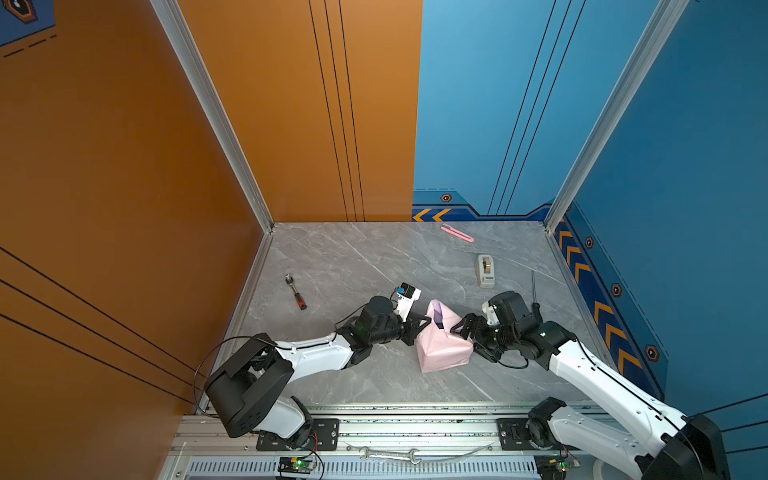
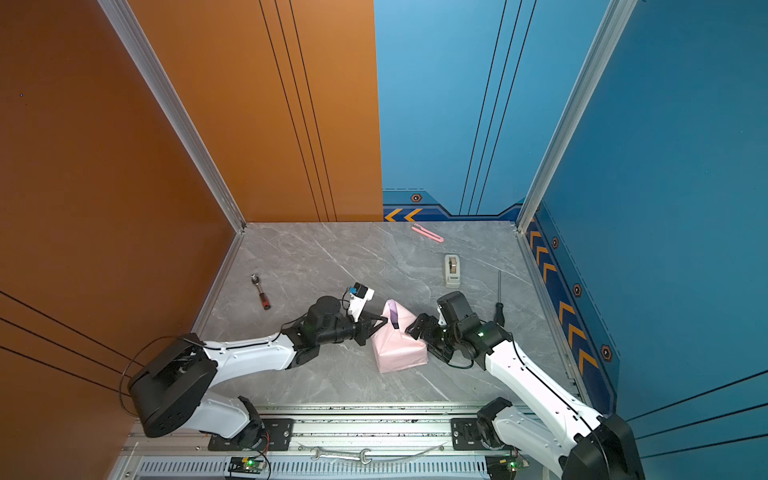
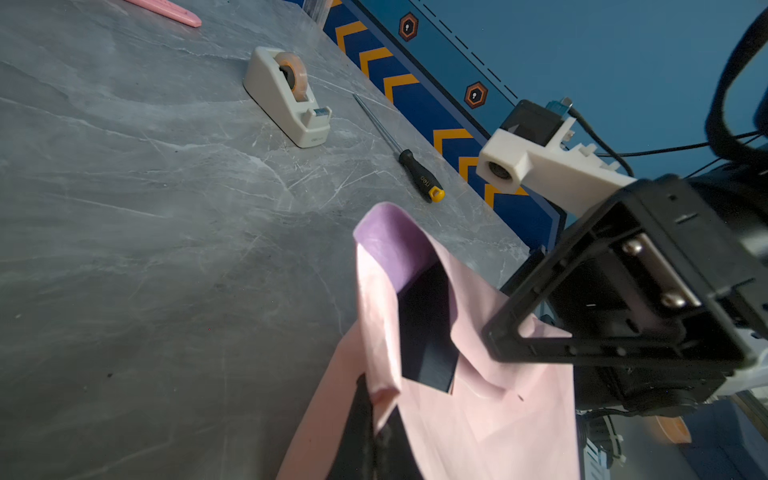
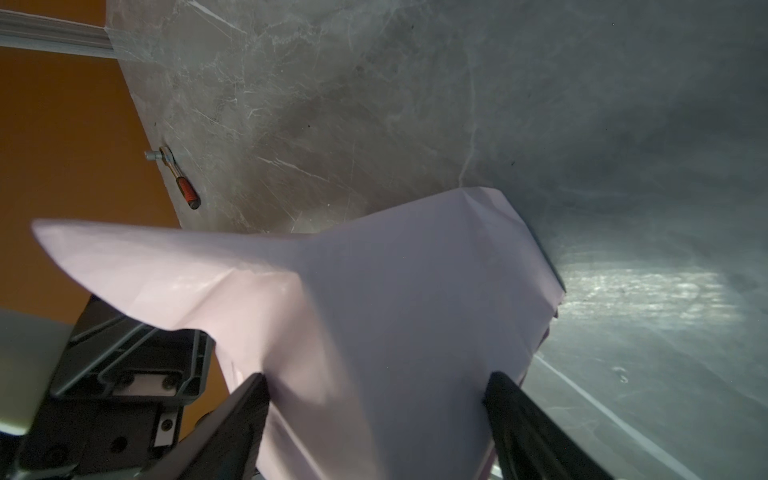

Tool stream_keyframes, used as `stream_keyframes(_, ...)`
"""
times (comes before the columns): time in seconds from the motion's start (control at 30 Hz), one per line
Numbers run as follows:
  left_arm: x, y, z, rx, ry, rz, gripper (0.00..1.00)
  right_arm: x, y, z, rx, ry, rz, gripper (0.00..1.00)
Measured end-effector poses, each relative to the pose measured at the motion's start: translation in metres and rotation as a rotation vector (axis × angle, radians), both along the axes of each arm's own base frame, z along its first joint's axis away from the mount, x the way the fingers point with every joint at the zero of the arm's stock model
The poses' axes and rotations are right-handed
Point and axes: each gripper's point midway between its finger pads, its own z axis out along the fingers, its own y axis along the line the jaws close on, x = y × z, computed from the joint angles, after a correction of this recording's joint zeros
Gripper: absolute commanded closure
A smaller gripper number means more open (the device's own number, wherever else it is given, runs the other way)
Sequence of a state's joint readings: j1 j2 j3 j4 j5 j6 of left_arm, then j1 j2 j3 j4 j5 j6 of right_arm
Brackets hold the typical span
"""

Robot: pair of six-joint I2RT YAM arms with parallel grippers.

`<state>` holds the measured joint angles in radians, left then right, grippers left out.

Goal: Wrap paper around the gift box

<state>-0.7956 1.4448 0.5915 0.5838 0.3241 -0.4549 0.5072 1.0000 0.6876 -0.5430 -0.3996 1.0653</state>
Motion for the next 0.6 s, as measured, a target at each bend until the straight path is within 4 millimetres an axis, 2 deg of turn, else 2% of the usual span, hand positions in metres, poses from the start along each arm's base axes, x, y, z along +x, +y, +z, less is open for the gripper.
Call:
stream_keyframes(0.23, -0.005, 0.007, 0.002, 0.015, -0.03, 0.057, 1.0, 0.0, -0.005, 0.002, 0.007, 0.052, -0.035, 0.12)
stream_keyframes(0.43, -0.006, 0.014, 0.011, 0.048, -0.082, 0.122, 1.0, 0.001, 0.003, 0.01, -0.031, 0.085, 0.01, 0.11)
stream_keyframes(0.6, -0.004, 0.021, 0.014, 0.08, -0.118, 0.175, 1.0, -0.002, 0.001, 0.008, -0.046, 0.107, 0.01, 0.11)
